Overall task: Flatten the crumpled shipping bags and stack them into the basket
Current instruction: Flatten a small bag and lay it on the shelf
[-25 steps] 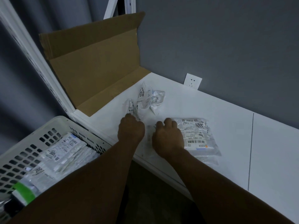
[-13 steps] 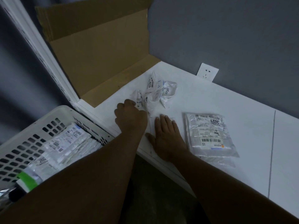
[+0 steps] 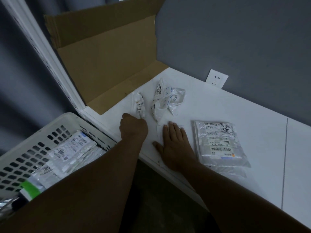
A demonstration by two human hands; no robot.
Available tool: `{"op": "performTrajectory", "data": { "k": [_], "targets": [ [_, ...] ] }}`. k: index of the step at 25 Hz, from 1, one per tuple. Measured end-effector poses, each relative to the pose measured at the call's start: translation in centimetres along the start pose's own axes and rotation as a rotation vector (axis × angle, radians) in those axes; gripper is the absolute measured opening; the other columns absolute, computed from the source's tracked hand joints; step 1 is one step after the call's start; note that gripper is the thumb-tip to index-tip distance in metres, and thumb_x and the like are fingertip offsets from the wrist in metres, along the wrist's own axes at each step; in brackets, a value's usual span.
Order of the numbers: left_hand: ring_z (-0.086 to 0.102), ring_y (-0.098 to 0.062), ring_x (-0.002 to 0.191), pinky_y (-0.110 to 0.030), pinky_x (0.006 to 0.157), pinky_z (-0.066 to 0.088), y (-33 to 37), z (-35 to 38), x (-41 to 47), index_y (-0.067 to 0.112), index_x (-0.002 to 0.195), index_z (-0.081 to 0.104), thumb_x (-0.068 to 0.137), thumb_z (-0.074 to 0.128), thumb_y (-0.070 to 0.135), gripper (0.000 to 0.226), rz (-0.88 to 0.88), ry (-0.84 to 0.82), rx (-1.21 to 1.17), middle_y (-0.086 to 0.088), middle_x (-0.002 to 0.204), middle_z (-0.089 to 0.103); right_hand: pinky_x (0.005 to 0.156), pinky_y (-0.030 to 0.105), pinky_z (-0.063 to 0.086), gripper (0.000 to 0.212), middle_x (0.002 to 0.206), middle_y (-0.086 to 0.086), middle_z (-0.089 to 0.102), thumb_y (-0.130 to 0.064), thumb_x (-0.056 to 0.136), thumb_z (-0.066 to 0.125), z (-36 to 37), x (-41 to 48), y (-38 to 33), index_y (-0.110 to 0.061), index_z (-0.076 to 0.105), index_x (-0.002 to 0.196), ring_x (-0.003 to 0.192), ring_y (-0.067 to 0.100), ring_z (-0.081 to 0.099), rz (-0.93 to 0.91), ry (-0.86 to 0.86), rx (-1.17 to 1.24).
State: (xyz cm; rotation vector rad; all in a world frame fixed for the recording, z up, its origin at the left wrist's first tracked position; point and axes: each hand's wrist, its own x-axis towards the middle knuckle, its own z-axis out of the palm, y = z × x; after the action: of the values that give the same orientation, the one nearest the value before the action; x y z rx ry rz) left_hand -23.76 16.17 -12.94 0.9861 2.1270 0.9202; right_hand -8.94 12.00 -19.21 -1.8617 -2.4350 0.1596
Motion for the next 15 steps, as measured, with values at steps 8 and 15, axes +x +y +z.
{"op": "performTrajectory", "data": {
  "k": [8, 15],
  "targets": [
    [0.063, -0.030, 0.092, -0.040, 0.081, 0.052, 3.2, -4.1, -3.2, 0.015, 0.114, 0.043, 0.095, 0.054, 0.028, 0.026, 0.113, -0.016, -0.275, -0.011, 0.100, 0.064, 0.111, 0.045, 0.039, 0.045, 0.147, 0.024, 0.045, -0.032, 0.104, 0.048, -8.0, 1.4, -2.2, -0.001, 0.054, 0.136, 0.134, 0.040, 0.046, 0.101, 0.408, 0.390],
    [0.056, -0.018, 0.070, -0.027, 0.057, 0.038, 3.5, -5.1, -6.4, 0.011, 0.093, 0.054, 0.099, 0.048, 0.023, 0.015, 0.523, -0.096, -0.040, -0.006, 0.080, 0.061, 0.104, 0.037, 0.047, 0.028, 0.139, 0.017, 0.053, -0.021, 0.100, 0.054, -14.7, 0.6, -0.4, -0.015, 0.066, 0.125, 0.124, 0.035, 0.055, 0.166, 0.344, 0.457]
  ]
}}
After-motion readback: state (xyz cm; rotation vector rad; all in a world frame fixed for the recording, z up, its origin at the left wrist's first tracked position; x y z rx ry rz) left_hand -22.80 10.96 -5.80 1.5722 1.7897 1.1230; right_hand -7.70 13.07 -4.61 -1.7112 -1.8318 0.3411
